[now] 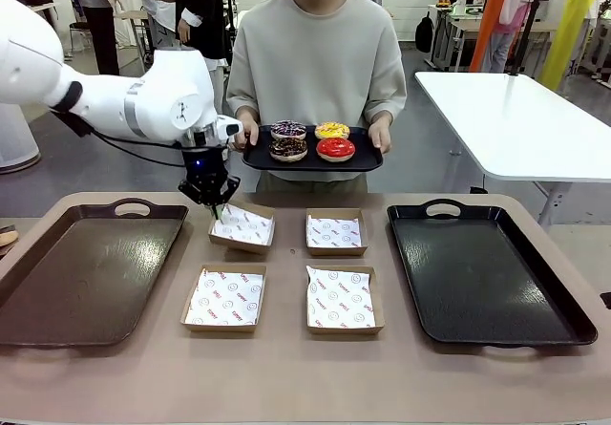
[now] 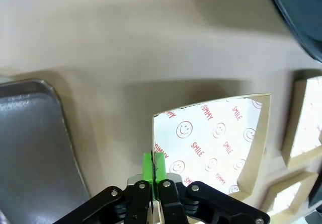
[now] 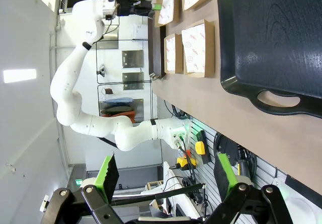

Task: Individually package the donuts and arrange them on the tray.
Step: Pick up one Paper togo box.

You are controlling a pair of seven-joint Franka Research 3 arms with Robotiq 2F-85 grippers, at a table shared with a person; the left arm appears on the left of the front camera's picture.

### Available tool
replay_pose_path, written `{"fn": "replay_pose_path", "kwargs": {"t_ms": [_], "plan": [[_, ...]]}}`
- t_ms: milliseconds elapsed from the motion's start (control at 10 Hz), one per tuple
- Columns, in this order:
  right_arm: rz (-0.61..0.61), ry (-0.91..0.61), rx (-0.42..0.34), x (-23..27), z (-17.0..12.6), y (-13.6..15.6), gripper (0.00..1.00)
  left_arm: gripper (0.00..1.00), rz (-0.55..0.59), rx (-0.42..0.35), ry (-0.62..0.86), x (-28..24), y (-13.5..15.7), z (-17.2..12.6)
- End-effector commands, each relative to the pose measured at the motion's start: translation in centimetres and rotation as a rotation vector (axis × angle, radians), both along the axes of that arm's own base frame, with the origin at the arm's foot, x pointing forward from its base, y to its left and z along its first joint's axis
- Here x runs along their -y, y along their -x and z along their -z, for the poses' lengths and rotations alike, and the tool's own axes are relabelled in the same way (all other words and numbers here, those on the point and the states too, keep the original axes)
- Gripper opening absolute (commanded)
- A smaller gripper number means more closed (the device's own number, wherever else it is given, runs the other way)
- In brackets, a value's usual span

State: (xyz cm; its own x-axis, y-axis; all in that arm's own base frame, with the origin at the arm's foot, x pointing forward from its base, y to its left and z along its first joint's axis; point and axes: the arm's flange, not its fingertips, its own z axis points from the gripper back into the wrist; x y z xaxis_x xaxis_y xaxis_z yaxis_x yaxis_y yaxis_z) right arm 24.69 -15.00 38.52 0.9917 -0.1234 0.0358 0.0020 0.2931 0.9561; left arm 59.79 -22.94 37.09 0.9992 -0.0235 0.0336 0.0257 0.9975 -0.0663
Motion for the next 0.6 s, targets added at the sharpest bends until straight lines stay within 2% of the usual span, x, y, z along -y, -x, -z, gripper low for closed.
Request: {"fn": "replay_pose_path", "kwargs": {"t_ms": [0, 300, 500], "plan": [[-0.003, -0.007, 0.002, 0.0, -0.1, 0.0, 1.00, 0.00, 0.015, 0.022, 0.033, -0.6, 0.8, -4.5], [-0.003, -0.007, 0.002, 0.0, -0.1, 0.0, 1.00, 0.00, 0.021, 0.093, 0.051, -0.6, 2.6, -10.2], [-0.003, -0.007, 0.002, 0.0, -0.1, 0.0, 1.00, 0.00, 0.019, 0.112, 0.043, -0.3, 3.2, -12.1]]}}
